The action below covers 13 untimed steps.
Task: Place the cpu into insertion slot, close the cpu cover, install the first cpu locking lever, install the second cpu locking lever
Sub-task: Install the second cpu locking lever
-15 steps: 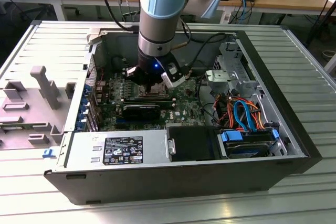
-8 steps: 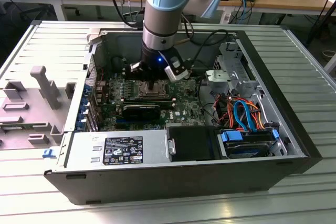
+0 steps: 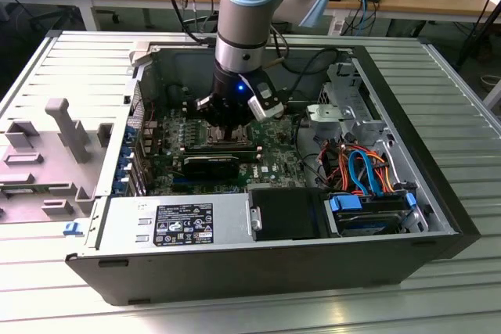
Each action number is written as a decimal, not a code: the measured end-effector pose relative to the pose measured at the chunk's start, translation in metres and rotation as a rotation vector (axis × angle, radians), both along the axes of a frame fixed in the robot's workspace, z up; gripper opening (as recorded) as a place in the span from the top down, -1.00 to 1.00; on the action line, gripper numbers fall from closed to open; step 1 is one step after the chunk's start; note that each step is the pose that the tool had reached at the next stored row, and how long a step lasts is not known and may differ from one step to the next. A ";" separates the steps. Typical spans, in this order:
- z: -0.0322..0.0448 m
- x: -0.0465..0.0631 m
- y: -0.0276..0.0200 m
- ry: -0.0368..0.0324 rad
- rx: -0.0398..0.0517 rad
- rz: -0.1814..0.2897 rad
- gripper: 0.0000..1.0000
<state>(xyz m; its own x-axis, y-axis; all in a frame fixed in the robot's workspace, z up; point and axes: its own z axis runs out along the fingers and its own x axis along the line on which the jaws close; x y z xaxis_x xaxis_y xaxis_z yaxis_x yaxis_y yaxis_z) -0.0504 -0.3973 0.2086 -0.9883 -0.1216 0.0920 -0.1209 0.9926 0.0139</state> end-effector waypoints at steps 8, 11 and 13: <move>0.0290 0.003 0.0094 0.0001 -0.0262 -0.010 0.79; 0.0336 0.003 0.0095 0.0001 -0.0269 -0.010 0.79; 0.0337 0.003 0.0096 -0.0002 -0.0268 -0.010 0.79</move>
<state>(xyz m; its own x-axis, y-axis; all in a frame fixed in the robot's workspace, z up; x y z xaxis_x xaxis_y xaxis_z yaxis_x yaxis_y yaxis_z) -0.0470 -0.3878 0.2423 -0.9895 -0.1092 0.0949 -0.1108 0.9938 -0.0128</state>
